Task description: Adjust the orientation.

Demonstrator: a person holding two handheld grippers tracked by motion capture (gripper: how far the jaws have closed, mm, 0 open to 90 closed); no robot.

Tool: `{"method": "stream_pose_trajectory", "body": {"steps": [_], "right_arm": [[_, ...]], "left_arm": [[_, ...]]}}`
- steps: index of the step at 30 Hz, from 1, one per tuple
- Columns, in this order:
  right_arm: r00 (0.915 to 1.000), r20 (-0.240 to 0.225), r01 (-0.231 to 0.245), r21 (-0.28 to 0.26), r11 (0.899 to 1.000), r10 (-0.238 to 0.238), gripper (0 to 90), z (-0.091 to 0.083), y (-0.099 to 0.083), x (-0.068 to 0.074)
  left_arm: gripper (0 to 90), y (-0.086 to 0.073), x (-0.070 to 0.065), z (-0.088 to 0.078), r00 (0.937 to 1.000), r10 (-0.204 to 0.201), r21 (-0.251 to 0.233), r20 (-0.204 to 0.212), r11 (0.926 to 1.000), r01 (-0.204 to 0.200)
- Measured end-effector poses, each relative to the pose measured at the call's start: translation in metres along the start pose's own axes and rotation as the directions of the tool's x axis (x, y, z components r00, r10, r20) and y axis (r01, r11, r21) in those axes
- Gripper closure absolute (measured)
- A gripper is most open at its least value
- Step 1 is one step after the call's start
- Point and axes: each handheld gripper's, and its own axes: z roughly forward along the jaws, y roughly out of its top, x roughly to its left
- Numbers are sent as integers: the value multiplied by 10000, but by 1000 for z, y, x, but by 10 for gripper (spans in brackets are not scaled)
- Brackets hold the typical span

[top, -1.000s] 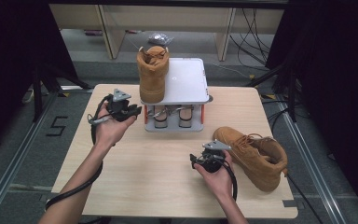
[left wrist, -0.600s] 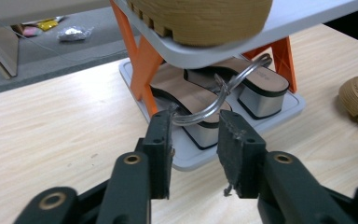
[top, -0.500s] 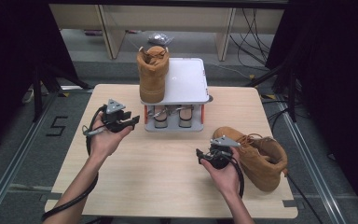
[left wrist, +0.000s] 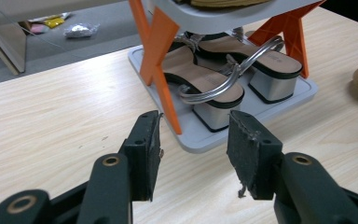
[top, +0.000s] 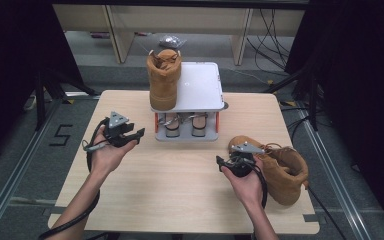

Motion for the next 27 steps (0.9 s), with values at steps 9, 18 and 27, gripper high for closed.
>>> {"method": "stream_pose_trajectory", "body": {"steps": [9,18,27], "right_arm": [[10000,33,54,578,9983,-56,556,-11,18,-6],[9996,-23,287,1195,9924,-286,604,-19,32,-14],[9995,66,290,1756,9840,-306,642,-35,48,-33]], "left_arm": [[534,-16,9,-11,9995,-227,-69,-206,9997,226],[529,-26,13,-12,9989,-429,-84,-207,9991,427],[525,-29,12,-11,9987,-482,-16,-170,9988,482]]}}
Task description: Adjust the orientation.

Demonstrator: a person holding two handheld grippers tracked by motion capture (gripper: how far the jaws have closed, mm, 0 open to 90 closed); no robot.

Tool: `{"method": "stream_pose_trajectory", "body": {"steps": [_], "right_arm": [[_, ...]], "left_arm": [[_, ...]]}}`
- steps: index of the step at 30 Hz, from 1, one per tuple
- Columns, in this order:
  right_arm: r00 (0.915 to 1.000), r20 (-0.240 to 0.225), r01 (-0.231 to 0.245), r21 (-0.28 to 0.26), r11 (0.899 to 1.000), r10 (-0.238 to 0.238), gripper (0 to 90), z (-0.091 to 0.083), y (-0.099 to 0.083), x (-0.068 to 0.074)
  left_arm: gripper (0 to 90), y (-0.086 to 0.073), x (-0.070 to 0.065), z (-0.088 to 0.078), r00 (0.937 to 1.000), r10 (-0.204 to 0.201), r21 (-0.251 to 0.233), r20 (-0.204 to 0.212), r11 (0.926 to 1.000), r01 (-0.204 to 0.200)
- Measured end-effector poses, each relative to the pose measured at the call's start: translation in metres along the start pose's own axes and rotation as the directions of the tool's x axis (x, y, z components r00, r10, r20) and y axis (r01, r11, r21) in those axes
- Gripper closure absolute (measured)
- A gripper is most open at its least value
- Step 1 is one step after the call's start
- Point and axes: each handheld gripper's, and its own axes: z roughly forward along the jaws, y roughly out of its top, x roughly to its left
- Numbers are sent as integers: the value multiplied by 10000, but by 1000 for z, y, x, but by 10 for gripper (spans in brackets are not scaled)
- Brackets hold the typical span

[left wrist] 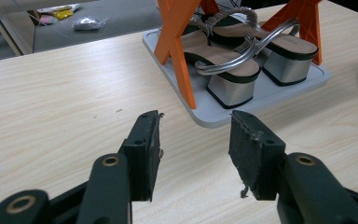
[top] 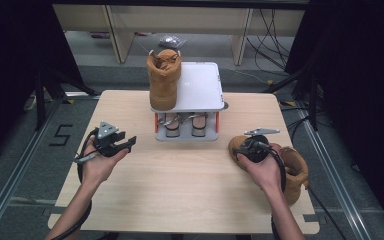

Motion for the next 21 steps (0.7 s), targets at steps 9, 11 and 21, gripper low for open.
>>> {"method": "stream_pose_trajectory", "body": {"steps": [9,11,21], "right_arm": [[9996,-9,-296,27,9996,296,644,-18,6,-17],[9987,77,-503,-31,9987,503,645,-21,8,-17],[9974,472,-540,-76,9985,543,649,-37,12,-29]], "left_arm": [[511,-3,-1,2,10000,-54,46,55,10000,54],[510,-3,-2,2,10000,-74,59,67,10000,73],[508,-6,-1,2,9999,-102,104,73,9999,101]]}}
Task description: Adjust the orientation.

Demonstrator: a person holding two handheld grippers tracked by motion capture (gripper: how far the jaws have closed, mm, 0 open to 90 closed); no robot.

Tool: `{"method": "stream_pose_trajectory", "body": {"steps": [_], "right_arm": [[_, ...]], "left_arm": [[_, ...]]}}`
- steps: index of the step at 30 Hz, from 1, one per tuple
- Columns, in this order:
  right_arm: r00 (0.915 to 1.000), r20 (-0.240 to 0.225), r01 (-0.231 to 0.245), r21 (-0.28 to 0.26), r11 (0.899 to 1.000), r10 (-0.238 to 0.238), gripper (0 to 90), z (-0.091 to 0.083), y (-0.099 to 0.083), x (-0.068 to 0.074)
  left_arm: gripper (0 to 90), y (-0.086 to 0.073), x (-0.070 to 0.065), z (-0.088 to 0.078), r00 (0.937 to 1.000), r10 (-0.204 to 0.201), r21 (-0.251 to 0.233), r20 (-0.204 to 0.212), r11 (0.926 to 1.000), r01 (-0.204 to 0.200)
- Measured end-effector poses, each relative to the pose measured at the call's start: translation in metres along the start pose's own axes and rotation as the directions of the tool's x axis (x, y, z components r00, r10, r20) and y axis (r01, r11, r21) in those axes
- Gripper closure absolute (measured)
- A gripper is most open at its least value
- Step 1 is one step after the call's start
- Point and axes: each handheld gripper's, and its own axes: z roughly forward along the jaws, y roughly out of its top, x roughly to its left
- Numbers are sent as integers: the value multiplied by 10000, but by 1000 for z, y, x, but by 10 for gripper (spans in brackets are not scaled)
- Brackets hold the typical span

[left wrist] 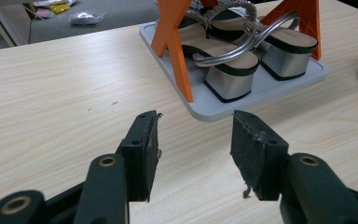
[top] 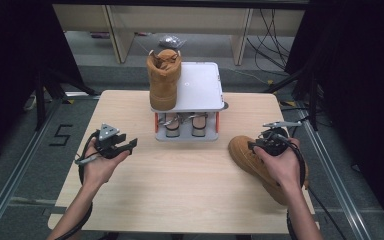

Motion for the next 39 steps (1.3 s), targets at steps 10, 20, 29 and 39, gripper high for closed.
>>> {"method": "stream_pose_trajectory", "body": {"steps": [10,20,29,39], "right_arm": [[9948,976,-287,-138,9995,299,647,-31,0,-36],[9867,1621,-201,496,9986,118,623,-48,-14,-68],[9904,1375,-353,1346,9903,166,621,-38,-18,-77],[9955,935,-125,2846,9586,-148,642,-22,-12,-85]], "left_arm": [[507,-2,-1,2,10000,-35,40,30,10000,35],[507,-3,-4,3,10000,22,137,32,9999,-22],[508,-3,-5,3,10000,18,151,43,9999,-19],[508,-4,-5,4,10000,16,182,61,9998,-17]]}}
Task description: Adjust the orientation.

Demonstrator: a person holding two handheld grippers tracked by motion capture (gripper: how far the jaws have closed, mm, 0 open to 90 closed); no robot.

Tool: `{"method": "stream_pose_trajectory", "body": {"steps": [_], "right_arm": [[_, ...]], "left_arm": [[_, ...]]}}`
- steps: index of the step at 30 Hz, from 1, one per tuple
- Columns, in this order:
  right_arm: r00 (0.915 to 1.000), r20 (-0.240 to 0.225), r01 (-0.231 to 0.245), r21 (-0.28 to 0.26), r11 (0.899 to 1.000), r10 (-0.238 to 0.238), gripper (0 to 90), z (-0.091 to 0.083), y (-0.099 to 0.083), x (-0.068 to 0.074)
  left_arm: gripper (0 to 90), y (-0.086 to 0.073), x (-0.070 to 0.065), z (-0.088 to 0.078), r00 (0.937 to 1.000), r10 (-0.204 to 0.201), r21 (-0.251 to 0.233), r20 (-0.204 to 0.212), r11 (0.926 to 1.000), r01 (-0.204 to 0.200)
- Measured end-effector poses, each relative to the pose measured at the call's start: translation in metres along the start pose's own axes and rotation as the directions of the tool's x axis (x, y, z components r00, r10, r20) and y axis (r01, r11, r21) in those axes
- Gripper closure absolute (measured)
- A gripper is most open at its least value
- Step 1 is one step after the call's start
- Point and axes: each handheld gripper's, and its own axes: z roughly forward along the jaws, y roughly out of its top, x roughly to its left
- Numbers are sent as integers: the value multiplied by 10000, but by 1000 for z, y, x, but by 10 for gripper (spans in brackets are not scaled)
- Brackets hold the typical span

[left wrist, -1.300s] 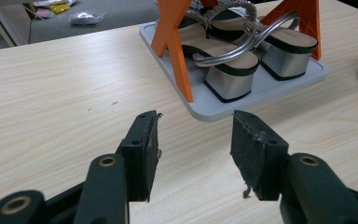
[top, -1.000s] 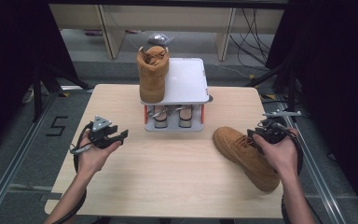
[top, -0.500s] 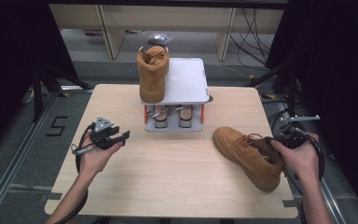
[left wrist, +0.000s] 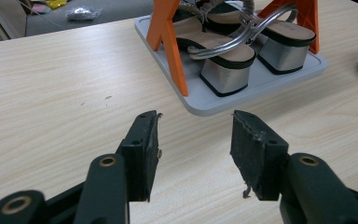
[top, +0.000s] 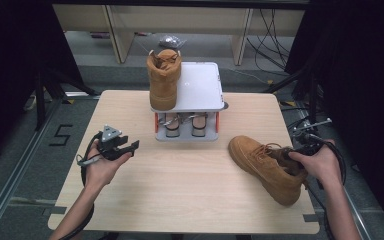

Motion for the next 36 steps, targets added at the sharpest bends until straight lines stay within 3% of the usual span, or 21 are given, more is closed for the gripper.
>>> {"method": "stream_pose_trajectory", "body": {"steps": [4,5,6,10,13,16,19,20,21,23,24,27,28,29,30,31,32,33,34,35,36], "right_arm": [[9994,-143,316,422,9986,-310,696,8,3,-1],[9997,-215,146,444,9989,-136,714,9,2,0],[9990,-190,413,505,9979,-404,725,9,3,-2],[9996,-215,212,687,9974,-197,778,9,6,2],[9989,-471,-31,783,9969,68,803,8,7,-1],[9914,-884,-859,1153,9896,963,817,6,7,-3],[9745,-1351,-1614,1315,9781,1790,830,4,6,-5],[9617,-1613,-1993,1442,9693,2217,832,4,5,-4],[9650,-1586,-1897,1273,9736,2088,835,4,4,-6],[9541,-1768,-2192,1382,9658,2419,839,3,4,-7],[9399,-1895,-2584,1488,9545,2840,840,2,5,-5],[9286,-2104,-2821,1348,9499,3057,843,1,4,-6],[9348,-2229,-2536,1263,9590,2766,844,1,3,-9],[9226,-2251,-2891,1340,9479,3132,844,0,5,-8],[9278,-2338,-2685,1225,9555,2907,846,1,4,-10],[9060,-2398,-3212,1468,9356,3487,845,-1,5,-8],[8882,-2605,-3519,1438,9249,3784,846,-1,6,-8],[8777,-2613,-3763,1434,9153,4018,846,-1,7,-8],[8935,-2614,-3490,1078,9309,3652,847,0,5,-11],[8789,-2717,-3687,1347,9197,3921,847,-1,6,-11],[8717,-2858,-3776,1266,9173,3982,847,0,6,-12]], "left_arm": [[508,0,0,0,10000,-15,33,-7,10000,15],[508,-1,0,0,10000,-21,42,-12,10000,21],[508,-1,0,0,10000,-26,53,-18,10000,26],[508,-1,0,1,10000,-36,89,-44,10000,37],[508,-1,0,1,10000,-30,58,0,10000,30],[508,-2,-1,2,10000,-27,57,9,10000,27],[508,-2,0,3,9999,103,184,4,9998,-103],[508,-2,-1,4,10000,19,38,72,10000,-19],[508,-2,-2,4,10000,5,40,78,10000,-5],[508,-2,-2,5,9999,-27,7,141,10000,27],[508,-2,-2,5,9999,-44,-8,128,10000,44],[508,-2,-1,5,9999,-16,22,139,10000,15],[508,-2,-1,5,9999,-16,11,107,10000,16],[508,-2,0,4,9999,58,73,95,10000,-59],[508,-2,0,5,9999,-29,2,114,10000,29],[507,-2,0,4,9999,-32,-1,102,10000,32],[507,-2,0,4,9999,-75,-19,110,10000,75],[507,-3,1,3,9999,-107,-30,116,9999,108],[507,-3,1,3,9999,-113,-25,109,9999,113],[507,-3,2,3,9999,-132,-12,109,9999,132],[507,-3,3,3,9998,-180,-21,123,9998,180]]}}
